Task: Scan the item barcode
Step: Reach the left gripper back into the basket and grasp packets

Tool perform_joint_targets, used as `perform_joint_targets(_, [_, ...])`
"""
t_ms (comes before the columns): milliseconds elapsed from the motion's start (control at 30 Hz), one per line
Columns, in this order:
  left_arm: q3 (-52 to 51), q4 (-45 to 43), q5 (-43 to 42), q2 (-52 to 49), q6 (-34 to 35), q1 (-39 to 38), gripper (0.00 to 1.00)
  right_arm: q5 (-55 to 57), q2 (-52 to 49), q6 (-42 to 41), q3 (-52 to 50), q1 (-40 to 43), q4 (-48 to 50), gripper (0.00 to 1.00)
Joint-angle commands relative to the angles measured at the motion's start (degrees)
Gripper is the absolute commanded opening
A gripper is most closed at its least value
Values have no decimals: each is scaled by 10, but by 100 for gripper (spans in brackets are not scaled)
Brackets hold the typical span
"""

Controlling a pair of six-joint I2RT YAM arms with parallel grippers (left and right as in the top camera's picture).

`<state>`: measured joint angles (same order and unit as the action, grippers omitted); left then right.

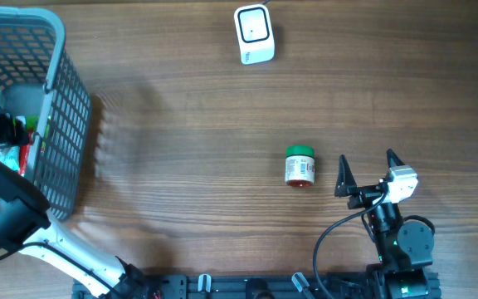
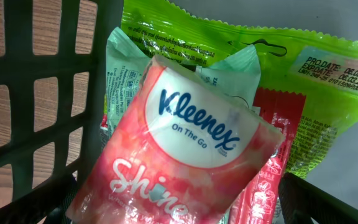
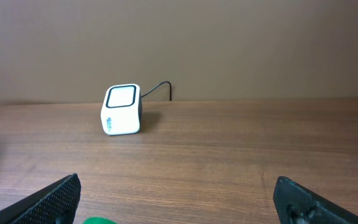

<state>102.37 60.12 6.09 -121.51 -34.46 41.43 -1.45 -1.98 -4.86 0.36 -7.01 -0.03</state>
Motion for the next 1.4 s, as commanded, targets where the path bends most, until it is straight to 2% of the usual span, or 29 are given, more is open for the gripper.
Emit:
perform_joint_targets(0, [-2,0,-12,-15,-11,4,100,-3,3,3,-1,3,2,100])
perform_joint_targets(367, [-71,-37,-11,-21,-11,22,98,-3,3,3,-1,3,2,100])
perform_joint_targets(533, [-76,-41,-11,-21,-11,27,83,-3,3,4,-1,3,2,100])
perform_joint_targets(667, [-76,-42,-12,-21,-11,27,75,-3,3,3,-1,3,2,99])
perform_joint_targets(767, [-76,-42,-11,-21,-11,27,58,-3,3,4,-1,3,2,100])
perform_joint_targets(867, [-75,-42,-11,-20,-11,27,45,-3,3,3,-1,3,2,100])
perform_joint_targets(933, [-75,-42,-11,-20,-11,27,32,-3,3,4,-1,3,2,100])
perform_joint_targets(1000, [-75,-42,-11,-20,-11,27,10,-3,3,3,-1,3,2,100])
perform_joint_targets(1033, [-75,-42,-11,-19,-11,27,4,-3,3,4,-1,3,2,100])
perform_joint_targets(1200, [-54,-42,-11,14,-6,14,4,-3,3,3,-1,3,2,100])
perform_joint_targets(1367, [-6,-45,-11,105,23,-24,4,-3,3,3,-1,3,2,100])
